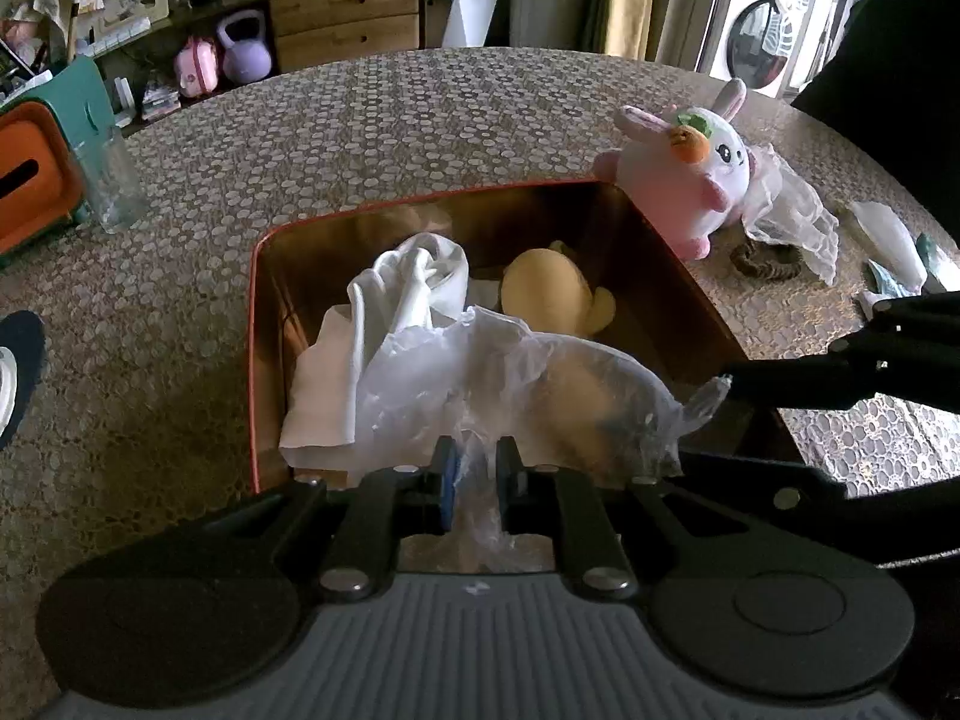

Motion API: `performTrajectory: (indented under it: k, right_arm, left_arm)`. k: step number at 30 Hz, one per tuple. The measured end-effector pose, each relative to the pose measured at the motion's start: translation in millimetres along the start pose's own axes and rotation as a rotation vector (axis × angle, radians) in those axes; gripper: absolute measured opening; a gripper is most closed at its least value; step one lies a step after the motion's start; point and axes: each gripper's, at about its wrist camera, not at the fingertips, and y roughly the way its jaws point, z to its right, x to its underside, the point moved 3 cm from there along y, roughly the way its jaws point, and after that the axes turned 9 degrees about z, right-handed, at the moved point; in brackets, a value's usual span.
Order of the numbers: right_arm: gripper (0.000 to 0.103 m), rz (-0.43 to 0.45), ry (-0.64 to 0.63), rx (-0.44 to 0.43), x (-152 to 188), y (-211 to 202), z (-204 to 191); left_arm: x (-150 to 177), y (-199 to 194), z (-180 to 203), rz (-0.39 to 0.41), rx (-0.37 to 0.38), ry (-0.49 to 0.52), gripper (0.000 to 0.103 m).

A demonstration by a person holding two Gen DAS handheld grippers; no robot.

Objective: Organize soft objects
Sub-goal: 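Lower the clear bag into the red box and open the left tool while the right tool releases its bag, then withdraw both tools from the red box toward the table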

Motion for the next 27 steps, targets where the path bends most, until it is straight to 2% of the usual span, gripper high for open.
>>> performTrajectory:
  k: [5,8,10,12,18,27]
  right_arm:
    - [0.043,0.015,-0.007,0.0,0,-7,-2]
    - [0.047,0.027,-0.002,0.005,-1,-12,-1]
    - [0.051,0.039,-0.001,0.007,-2,-15,0]
    - [0.051,0.042,0.01,0.01,-3,-17,1]
    - [0.059,0.072,0.032,-0.001,-4,-31,7]
    - [0.068,0.149,0.068,-0.024,-4,-75,18]
  left_arm:
    - [0,-4,1,0.008,-0.003,-0.004,0.018]
    - [-1,-8,2,0.024,-0.009,-0.003,0.032]
    - [-2,-12,3,0.039,-0.019,-0.001,0.056]
    - [-4,-17,3,0.058,-0.034,0.001,0.064]
    - [-8,-34,7,0.092,-0.045,0.001,0.072]
    - [-19,-71,25,0.166,-0.015,-0.003,0.072]
